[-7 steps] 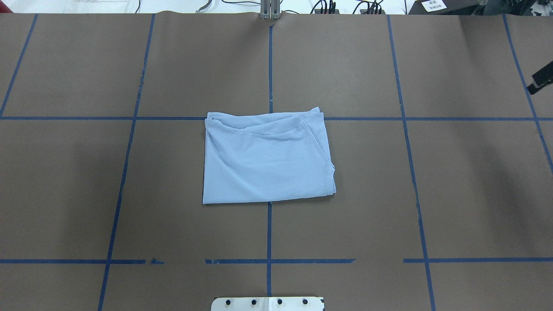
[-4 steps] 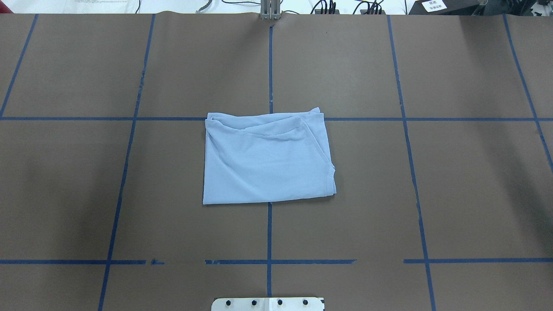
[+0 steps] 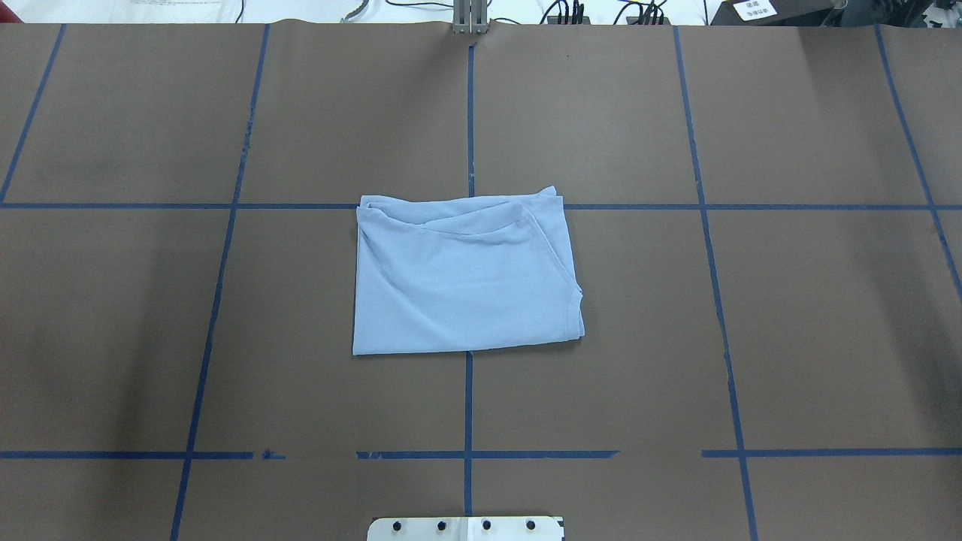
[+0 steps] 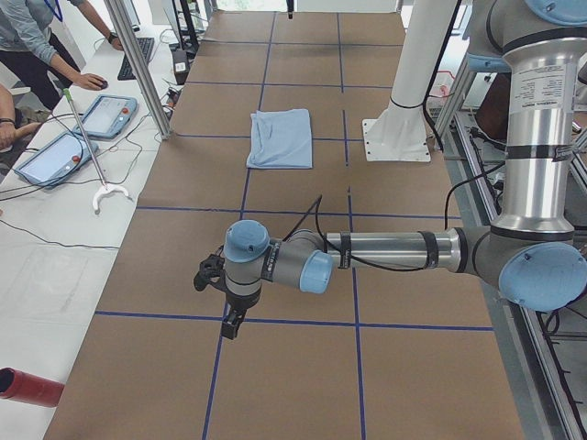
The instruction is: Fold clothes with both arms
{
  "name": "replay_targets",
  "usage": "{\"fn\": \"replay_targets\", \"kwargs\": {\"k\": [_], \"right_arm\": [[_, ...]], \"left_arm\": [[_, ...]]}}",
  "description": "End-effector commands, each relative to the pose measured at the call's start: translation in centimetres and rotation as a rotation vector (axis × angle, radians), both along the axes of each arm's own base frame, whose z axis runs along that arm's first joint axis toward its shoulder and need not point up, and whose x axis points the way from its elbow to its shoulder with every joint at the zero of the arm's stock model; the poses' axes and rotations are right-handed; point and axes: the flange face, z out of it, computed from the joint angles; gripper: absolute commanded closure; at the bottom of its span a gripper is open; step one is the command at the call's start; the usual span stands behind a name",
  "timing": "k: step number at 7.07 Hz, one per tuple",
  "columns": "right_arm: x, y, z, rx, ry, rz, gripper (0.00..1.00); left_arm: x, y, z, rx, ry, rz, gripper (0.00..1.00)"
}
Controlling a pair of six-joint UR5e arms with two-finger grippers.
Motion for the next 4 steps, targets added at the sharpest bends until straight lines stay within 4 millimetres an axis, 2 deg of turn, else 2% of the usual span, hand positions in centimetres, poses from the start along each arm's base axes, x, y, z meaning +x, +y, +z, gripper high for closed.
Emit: {"fn": "replay_targets", "kwargs": {"k": [1,2,3,4], "right_arm": [[0.2,-0.4,-2.0,-0.030,-0.014,0.088,0.00],[0.7,-1.1,-2.7,-0.046,-0.017,0.098,0.00],[1.7,-2.0,-3.8,-0.091,-0.018,0.119,0.00],[2.3,-1.5,-4.2,-0.129,-0.028,0.124,0.00]], "left_arm": [[0.5,0.2,-2.7,-0.084,0.057,0.007,0.00],[0.6,-0.2,-4.4,-0.106,0.069,0.007,0.00],[0.6,0.6,-4.4,-0.111,0.072,0.012,0.00],[0.6,0.8,-3.6,-0.117,0.071,0.015,0.00]]}}
